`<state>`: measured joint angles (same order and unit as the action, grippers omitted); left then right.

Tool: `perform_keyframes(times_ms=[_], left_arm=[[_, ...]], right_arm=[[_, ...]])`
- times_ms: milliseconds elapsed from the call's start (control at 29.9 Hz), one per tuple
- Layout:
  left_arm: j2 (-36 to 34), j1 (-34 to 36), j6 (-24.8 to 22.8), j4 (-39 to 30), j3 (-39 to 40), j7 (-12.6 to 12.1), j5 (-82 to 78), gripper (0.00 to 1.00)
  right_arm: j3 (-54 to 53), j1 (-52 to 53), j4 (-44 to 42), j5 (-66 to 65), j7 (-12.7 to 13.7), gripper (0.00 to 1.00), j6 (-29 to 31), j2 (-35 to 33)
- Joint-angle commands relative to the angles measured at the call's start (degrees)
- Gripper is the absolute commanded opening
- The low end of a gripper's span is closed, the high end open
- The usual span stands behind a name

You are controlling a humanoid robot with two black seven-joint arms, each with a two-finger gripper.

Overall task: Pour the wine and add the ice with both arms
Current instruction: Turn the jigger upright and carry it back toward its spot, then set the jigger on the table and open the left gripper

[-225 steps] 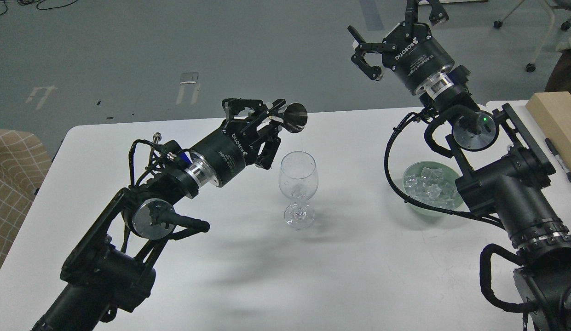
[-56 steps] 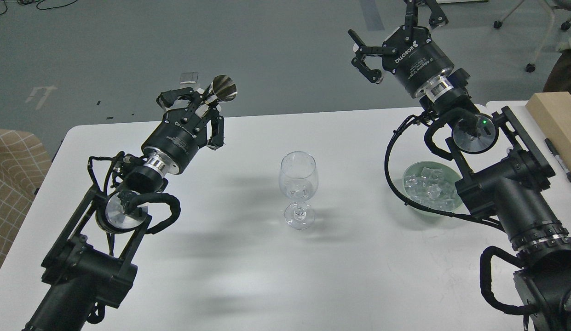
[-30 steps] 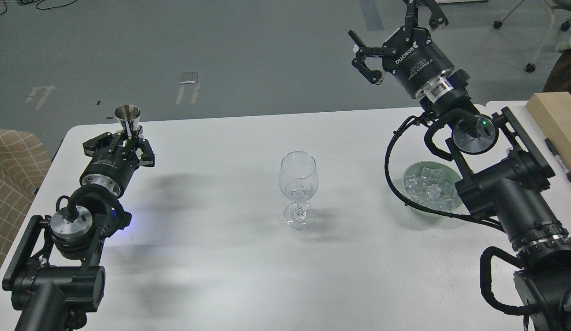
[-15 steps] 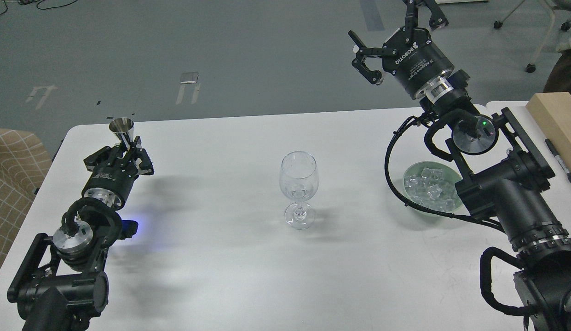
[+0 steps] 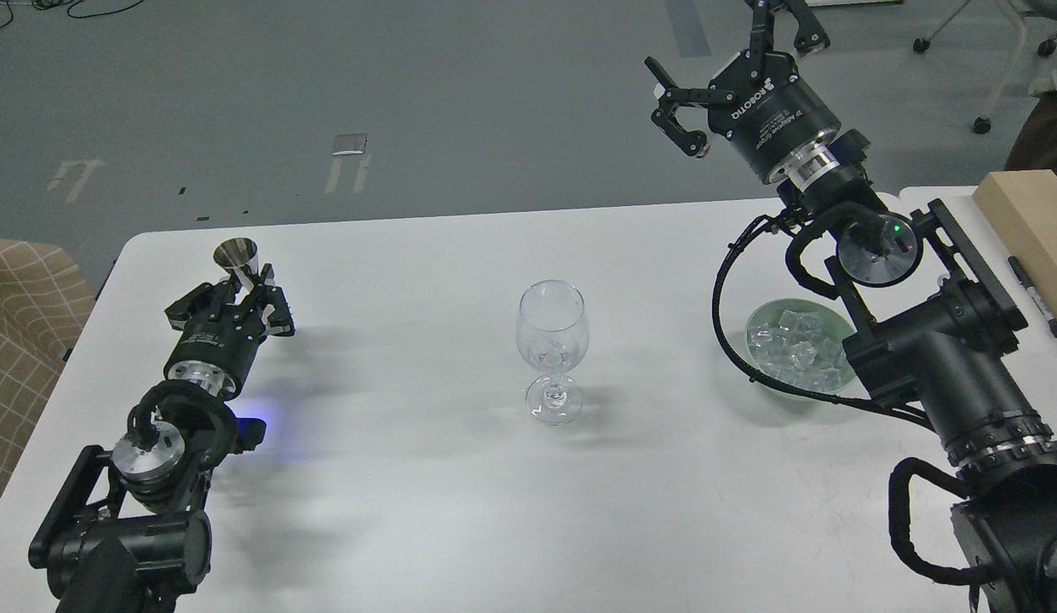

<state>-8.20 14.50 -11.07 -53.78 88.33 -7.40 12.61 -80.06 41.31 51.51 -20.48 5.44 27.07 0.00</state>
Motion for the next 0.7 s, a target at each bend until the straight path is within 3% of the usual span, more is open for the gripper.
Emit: perform_keyframes(times_ms=[0, 669], left_arm=[[0.0, 0.0, 0.1, 0.4, 0.0, -0.1, 0.0, 0.38], [-0.1, 0.0, 0.3, 0.4, -0.4, 0.0, -0.1, 0.56]], right_arm=[[0.1, 0.0, -0.1, -0.1, 0.0, 1.00, 0.0, 0.0], [0.0, 0.0, 0.0, 0.0, 0.0, 1.00, 0.0, 0.0]])
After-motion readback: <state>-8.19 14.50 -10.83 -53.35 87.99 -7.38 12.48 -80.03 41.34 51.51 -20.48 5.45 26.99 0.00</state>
